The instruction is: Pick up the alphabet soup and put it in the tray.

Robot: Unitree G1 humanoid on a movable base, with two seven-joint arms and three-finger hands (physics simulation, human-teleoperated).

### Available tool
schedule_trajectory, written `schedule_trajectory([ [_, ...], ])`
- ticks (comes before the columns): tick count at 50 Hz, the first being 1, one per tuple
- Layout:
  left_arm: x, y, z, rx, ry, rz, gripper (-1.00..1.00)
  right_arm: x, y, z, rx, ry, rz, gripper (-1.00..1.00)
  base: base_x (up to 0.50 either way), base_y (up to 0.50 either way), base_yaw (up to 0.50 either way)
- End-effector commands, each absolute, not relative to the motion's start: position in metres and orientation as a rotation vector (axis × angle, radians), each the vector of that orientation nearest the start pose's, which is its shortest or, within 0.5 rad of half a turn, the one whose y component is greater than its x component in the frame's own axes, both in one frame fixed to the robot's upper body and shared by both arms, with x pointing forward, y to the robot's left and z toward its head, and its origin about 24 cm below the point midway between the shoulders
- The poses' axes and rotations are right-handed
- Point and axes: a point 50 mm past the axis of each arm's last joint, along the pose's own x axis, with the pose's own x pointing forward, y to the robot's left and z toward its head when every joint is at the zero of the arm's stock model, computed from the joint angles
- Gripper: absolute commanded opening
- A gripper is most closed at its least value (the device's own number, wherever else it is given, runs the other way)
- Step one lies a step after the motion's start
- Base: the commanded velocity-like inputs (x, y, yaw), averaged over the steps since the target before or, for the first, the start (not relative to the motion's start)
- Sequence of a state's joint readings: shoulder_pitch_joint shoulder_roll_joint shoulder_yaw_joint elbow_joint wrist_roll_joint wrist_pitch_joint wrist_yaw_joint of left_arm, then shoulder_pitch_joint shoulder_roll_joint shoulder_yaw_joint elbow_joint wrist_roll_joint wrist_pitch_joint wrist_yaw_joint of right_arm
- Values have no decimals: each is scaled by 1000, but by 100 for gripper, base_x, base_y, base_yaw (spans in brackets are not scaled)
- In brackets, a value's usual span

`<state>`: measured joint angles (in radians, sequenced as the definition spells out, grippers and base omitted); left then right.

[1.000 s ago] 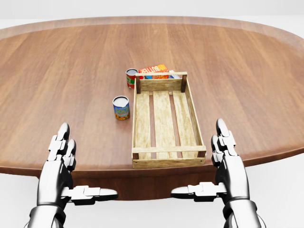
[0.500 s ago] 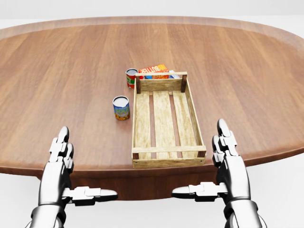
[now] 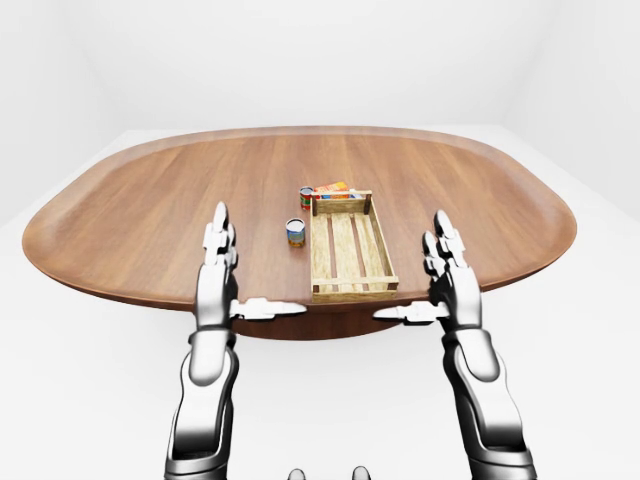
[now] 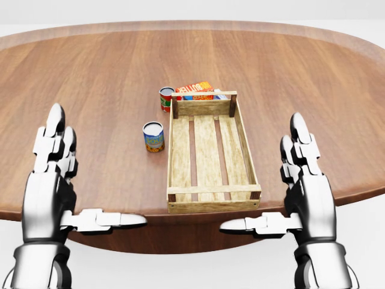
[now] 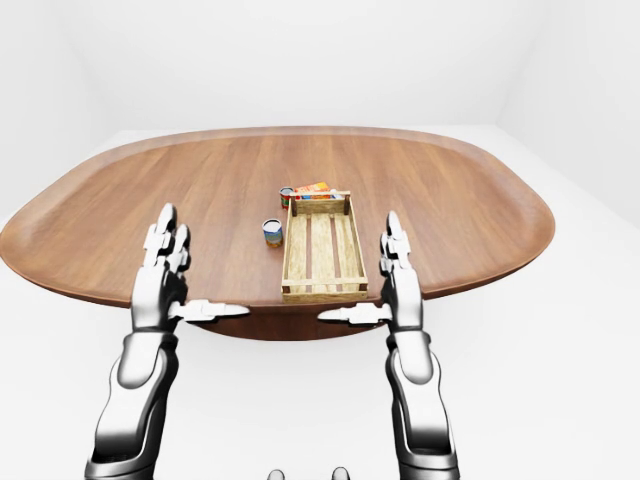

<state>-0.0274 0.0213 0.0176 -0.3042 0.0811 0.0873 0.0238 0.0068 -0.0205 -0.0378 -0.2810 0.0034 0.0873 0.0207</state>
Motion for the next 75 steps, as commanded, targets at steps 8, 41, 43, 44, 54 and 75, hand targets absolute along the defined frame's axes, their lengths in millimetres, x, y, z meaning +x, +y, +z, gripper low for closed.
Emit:
schedule_trajectory([
  [8, 221, 146, 184, 89, -589, 1, 100, 228, -154, 161, -47, -475, -3, 100, 0, 0, 0],
  [41, 226, 146, 176, 84, -550, 0, 100, 230, -152, 155, -30, -448, 21, 100, 29, 0, 0],
  [43, 226, 146, 176, 84, -550, 1, 100, 230, -151, 155, -31, -448, 21, 99, 50, 0, 0],
  [44, 226, 146, 176, 84, -548, 1, 100, 230, -151, 155, -32, -448, 22, 99, 50, 0, 0],
  [54, 225, 145, 175, 82, -546, -3, 100, 230, -151, 155, -33, -450, 24, 98, 50, 0, 0],
  [75, 226, 145, 175, 75, -546, -4, 100, 231, -151, 154, -35, -446, 27, 99, 50, 0, 0],
])
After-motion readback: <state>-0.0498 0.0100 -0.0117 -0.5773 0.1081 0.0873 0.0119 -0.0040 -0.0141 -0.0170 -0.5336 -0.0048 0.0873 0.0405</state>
